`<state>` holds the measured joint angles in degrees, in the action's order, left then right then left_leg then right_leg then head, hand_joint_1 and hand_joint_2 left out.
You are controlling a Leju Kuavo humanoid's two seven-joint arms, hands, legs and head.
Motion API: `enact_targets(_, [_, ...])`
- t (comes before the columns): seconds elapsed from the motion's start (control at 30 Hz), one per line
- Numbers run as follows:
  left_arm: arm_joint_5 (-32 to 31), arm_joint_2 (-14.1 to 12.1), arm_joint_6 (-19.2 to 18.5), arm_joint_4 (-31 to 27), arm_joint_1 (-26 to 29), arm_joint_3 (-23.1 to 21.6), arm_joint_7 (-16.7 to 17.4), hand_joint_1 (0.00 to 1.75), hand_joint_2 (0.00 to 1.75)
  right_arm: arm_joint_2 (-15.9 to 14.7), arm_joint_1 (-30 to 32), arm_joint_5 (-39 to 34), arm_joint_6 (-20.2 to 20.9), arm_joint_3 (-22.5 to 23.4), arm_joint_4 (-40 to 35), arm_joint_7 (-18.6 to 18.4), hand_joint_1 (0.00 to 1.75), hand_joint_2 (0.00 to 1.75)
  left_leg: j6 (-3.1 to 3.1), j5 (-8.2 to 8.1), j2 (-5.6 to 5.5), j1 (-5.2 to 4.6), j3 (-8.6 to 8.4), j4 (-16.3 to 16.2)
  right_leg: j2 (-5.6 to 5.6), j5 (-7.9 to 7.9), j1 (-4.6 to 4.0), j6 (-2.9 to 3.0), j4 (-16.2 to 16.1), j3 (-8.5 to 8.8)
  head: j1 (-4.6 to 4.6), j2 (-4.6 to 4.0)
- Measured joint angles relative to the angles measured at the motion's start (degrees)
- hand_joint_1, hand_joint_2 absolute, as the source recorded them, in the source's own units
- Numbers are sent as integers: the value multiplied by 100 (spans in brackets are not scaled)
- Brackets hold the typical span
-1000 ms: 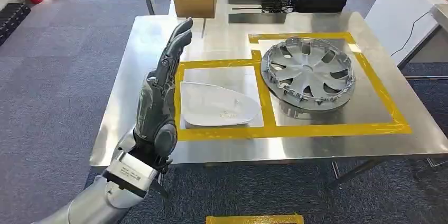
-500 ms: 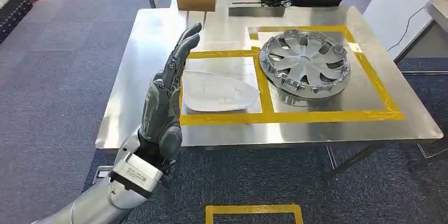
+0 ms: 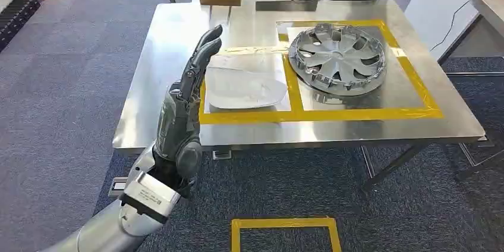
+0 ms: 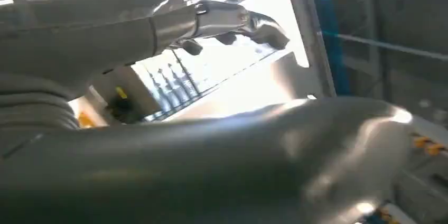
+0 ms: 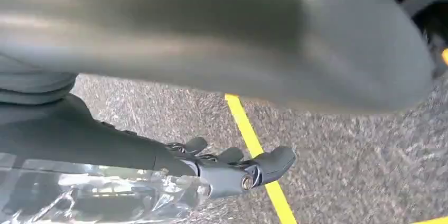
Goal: Take the parts from the cabinet and place them on the table.
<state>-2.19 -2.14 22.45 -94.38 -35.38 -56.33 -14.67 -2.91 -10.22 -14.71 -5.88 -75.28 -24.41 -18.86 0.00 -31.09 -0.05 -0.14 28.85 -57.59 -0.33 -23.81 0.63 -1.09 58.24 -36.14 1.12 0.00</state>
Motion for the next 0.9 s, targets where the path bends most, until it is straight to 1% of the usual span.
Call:
enact_targets(0.03, [2, 0, -11, 2, -1, 0, 0, 0, 0, -2, 7, 4, 0, 0, -4, -4, 0, 0, 77, 70, 8, 23, 24, 53, 3, 30, -10, -40, -15, -15, 0, 0])
enact_targets(0.07, [2, 4, -15, 2, -6, -2, 0, 0, 0, -4, 6, 13, 0, 0, -7, -7, 0, 0, 118, 131, 44, 52, 51, 74, 10, -98, 5, -67, 30, -43, -2, 0])
enact_targets(0.1, [4, 7, -17, 2, -7, -4, 0, 0, 0, -7, 6, 13, 0, 0, -9, -11, 0, 0, 165, 173, 45, 54, 105, 73, 13, -352, 4, -90, 214, -101, 31, 0])
enact_targets(0.13, [4, 7, -17, 2, -3, -9, 0, 0, 0, -7, 4, 13, 0, 0, -13, -11, 0, 0, 185, 213, 47, 53, 164, 67, 13, -669, 9, -103, 570, -208, 48, 0])
enact_targets(0.17, [7, 7, -24, 2, 1, -15, 0, 0, 0, -9, 5, 13, 0, 0, -13, -11, 0, 0, 194, 262, 51, 47, 231, 63, 13, -970, 10, -117, 1013, -332, 50, 0])
enact_targets(0.2, [7, 7, -26, 4, 8, -28, 0, 0, 0, -13, 6, 13, 0, 0, -15, -11, 0, 0, 198, 312, 52, 43, 309, 52, 13, -1154, 10, -133, 1411, -430, 57, 0])
enact_targets(0.23, [7, 7, -28, 4, 15, -35, 2, 0, 0, -13, 8, 15, 0, 0, -20, -11, 0, 0, 194, 358, 52, 41, 389, 35, 13, -1155, 11, -147, 1642, -447, 57, 0])
enact_targets(0.27, [9, 7, -31, 4, 23, -37, 2, 0, 0, -15, 8, 26, 0, 0, -28, -13, 0, 0, 187, 401, 53, 41, 472, 13, 13, -996, 11, -150, 1624, -354, 61, 0])
enact_targets(0.3, [9, 7, -31, 4, 26, -37, 2, 0, 0, -17, 6, 39, 0, 0, -31, -15, 0, 0, 176, 437, 53, 43, 543, -15, 12, -783, 11, -145, 1403, -169, 59, 0])
enact_targets(0.33, [9, 7, -31, 4, 24, -37, 2, 0, 0, -22, 4, 39, -2, 0, -31, -15, 0, 0, 158, 468, 52, 46, 611, -45, 12, -581, 10, -129, 979, 122, 59, 0])
enact_targets(0.37, [9, 7, -31, 4, 23, -37, 2, 0, 0, -24, -2, 39, -2, 0, -31, -15, 0, 0, 136, 488, 52, 47, 663, -83, 12, -482, 10, -109, 464, 467, 61, 0])
enact_targets(0.4, [9, 7, -31, 2, 22, -35, 2, 0, 0, -26, -16, 39, -2, 0, -31, -15, 0, 0, 105, 504, 52, 22, 721, -121, 14, -632, -8, -83, 69, 711, 66, 0])
enact_targets(0.43, [9, 9, -33, 0, 22, -35, 7, 0, 0, -26, -19, 39, -4, 0, -33, -15, 0, 0, 66, 536, 52, 21, 752, -143, 28, -668, -19, -48, -72, 759, 59, 0])
enact_targets(0.5, [11, 9, -31, 0, 22, -37, 9, 0, 0, -26, 3, 39, -4, 0, -37, -15, 0, 0, -5, 622, 59, 37, 769, -130, 40, -630, -46, 8, -42, 692, 59, 0])
enact_targets(0.53, [11, 9, -31, 0, 24, -37, 9, 0, 0, -26, 18, 39, -2, 0, -39, -15, 0, 0, -49, 662, 55, 32, 773, -123, 38, -585, -41, 56, -53, 666, 61, 0])
enact_targets(0.57, [11, 2, -31, 2, 24, -35, 9, 0, 0, -33, 14, 39, -2, 0, -42, -17, 0, 0, -81, 576, 53, 41, 795, -144, 9, -519, 13, 114, -84, 641, 61, 0])
enact_targets(0.6, [11, 0, -31, 2, 21, -35, 9, 0, 0, -35, 0, 41, -2, 0, -42, -24, 0, 0, -124, 343, 47, 43, 844, -272, 6, -473, 8, 144, -84, 590, 44, 0])
enact_targets(0.63, [9, 0, -31, 2, 23, -35, 9, 0, 0, -33, -3, 42, -2, 0, -46, -24, 0, 0, -153, 37, 48, 55, 937, -588, 2, -432, 8, 181, -77, 534, 15, 0])
enact_targets(0.67, [11, 0, -31, 2, 28, -35, 9, 0, 0, -28, -1, 42, -2, 0, -46, -24, 0, 0, -179, -270, 48, 63, 1063, -1037, 1, -387, 4, 186, -68, 471, 9, 0])
enact_targets(0.7, [11, -2, -31, 2, 36, -37, 9, 0, 0, -26, 4, 42, -2, 0, -46, -24, 0, 0, -195, -483, 48, 63, 1168, -1453, -3, -343, 0, 189, -57, 404, 6, 0])
enact_targets(0.73, [11, -4, -31, 4, 44, -37, 9, 0, 0, -28, 6, 42, -2, 0, -46, -24, 0, 0, -201, -553, 48, 64, 1212, -1747, -8, -296, -2, 185, -41, 329, 0, 0])
enact_targets(0.77, [9, -4, -31, 6, 51, -37, 9, 0, 0, -31, 7, 42, -2, 0, -46, -24, 0, 0, -197, -448, 48, 64, 1142, -1775, -13, -253, -3, 180, -22, 248, 2, 0])
enact_targets(0.8, [11, -4, -33, 7, 49, -39, 9, 0, 0, -31, 5, 42, -2, 0, -46, -24, 0, 0, -183, -246, 48, 64, 971, -1601, -13, -215, -5, 173, -1, 169, -2, 0])
enact_targets(0.83, [11, -4, -33, 4, 47, -39, 9, 0, 0, -28, 4, 42, -2, 0, -46, -24, 0, 0, -161, -25, 48, 63, 695, -1231, -11, -178, -8, 160, 20, 102, 0, 0])
enact_targets(0.87, [11, -4, -33, 4, 41, -39, 9, 0, 0, -26, 3, 42, 0, 0, -48, -24, 0, 0, -125, 104, 44, 58, 379, -774, -5, -145, -11, 145, 42, 56, -2, 0])
enact_targets(0.9, [11, 2, -37, 4, 30, -39, 9, 0, 0, -24, 3, 42, 2, 0, -59, -26, 0, 0, -77, 47, 33, 47, 79, -329, -4, -118, -4, 126, 55, 32, -2, 0])
